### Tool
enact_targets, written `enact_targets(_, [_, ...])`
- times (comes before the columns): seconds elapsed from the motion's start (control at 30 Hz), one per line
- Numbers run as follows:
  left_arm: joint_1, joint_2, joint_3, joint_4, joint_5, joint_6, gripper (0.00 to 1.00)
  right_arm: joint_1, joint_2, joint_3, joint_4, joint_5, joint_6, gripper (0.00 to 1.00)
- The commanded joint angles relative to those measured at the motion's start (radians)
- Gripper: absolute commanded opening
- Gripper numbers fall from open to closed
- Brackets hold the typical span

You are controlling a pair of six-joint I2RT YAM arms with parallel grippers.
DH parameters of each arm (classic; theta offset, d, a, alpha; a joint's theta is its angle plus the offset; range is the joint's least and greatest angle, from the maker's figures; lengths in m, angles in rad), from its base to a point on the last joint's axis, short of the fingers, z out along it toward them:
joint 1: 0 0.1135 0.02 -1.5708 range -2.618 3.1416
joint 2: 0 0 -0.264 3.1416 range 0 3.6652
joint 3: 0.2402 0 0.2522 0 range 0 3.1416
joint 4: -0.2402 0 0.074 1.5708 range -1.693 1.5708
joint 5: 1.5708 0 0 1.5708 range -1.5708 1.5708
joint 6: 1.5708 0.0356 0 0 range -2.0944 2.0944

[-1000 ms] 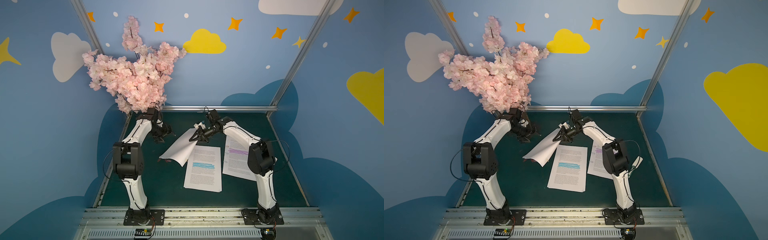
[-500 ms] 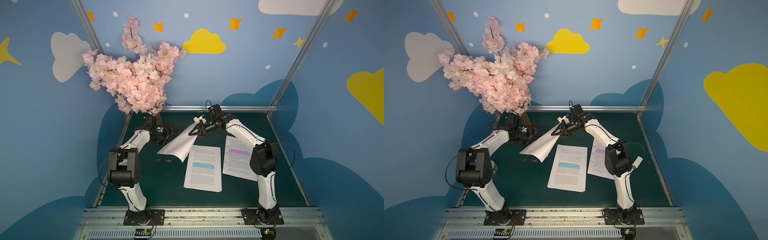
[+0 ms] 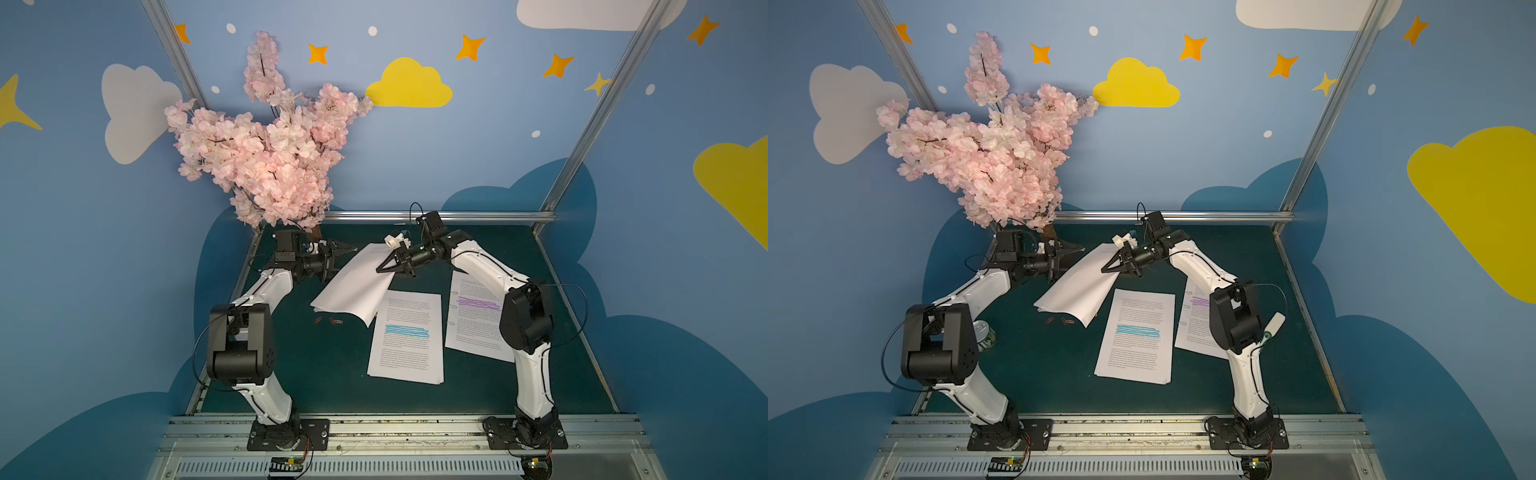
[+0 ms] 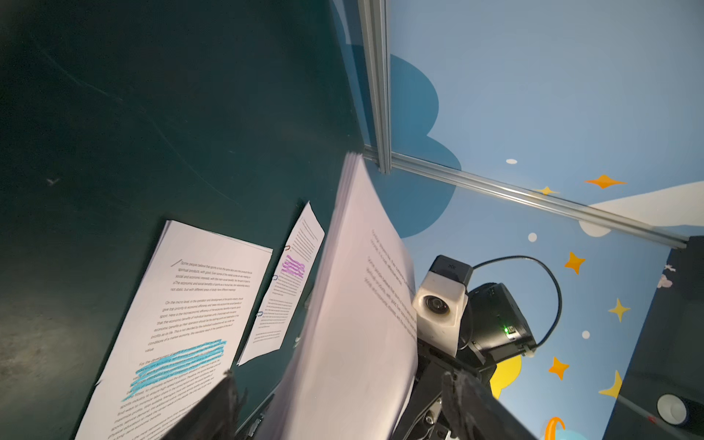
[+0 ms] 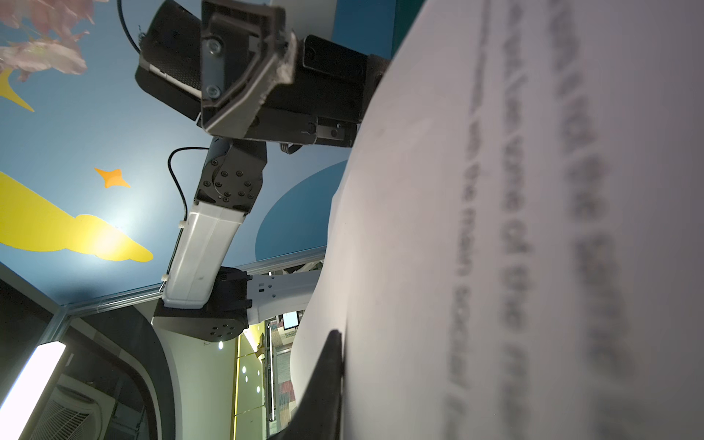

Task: Unclip the paperclips from the documents
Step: Adjust the document at the center of the board.

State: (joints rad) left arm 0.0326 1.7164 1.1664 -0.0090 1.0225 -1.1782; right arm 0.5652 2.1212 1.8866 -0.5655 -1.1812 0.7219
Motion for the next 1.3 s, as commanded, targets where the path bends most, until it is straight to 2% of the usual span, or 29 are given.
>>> enact_targets(0.0, [-0.016,-0.016,-0.007,0.083,0.080,0.003,0.83,-0.005,0.032,0.044,-0.036,-0.037,-0.059,0.17])
enact_targets(0.13, [-0.016,-0.026,-0.012,0.118,0.092,0.003,0.70,-0.012,0.052,0.088,-0.159,-0.043,-0.150,0.17])
enact_targets(0.37, [-0.017,-0.027,-0.009,0.149,0.118,0.016,0.59,-0.032,0.053,0.099,-0.249,-0.054,-0.239,0.16])
enact_targets(0.47, [-0.018,-0.033,-0.050,0.359,0.138,-0.115,0.62,-0.045,0.054,0.105,-0.286,-0.061,-0.277,0.16])
enact_targets(0.57, [-0.019,-0.043,-0.067,0.500,0.143,-0.204,0.69,-0.055,0.059,0.116,-0.341,-0.059,-0.329,0.16])
enact_targets(0.67, [-0.026,-0.040,-0.060,0.507,0.154,-0.206,0.71,-0.059,0.073,0.143,-0.417,-0.052,-0.392,0.16])
enact_targets(0.83, [-0.029,-0.041,-0.090,0.595,0.159,-0.263,0.66,-0.059,0.098,0.196,-0.533,-0.040,-0.487,0.16])
enact_targets(0.97, [-0.029,-0.046,-0.091,0.586,0.162,-0.253,0.52,-0.064,0.113,0.218,-0.610,-0.027,-0.549,0.16])
enact_targets(1.13, [-0.028,-0.057,-0.073,0.462,0.169,-0.150,0.11,-0.080,0.109,0.210,-0.615,-0.023,-0.559,0.16])
enact_targets(1.2, [-0.033,-0.064,-0.058,0.396,0.172,-0.093,0.04,-0.083,0.110,0.213,-0.615,-0.024,-0.558,0.16])
enact_targets(1.27, [-0.038,-0.068,-0.046,0.351,0.178,-0.054,0.03,-0.086,0.113,0.216,-0.615,-0.026,-0.557,0.16])
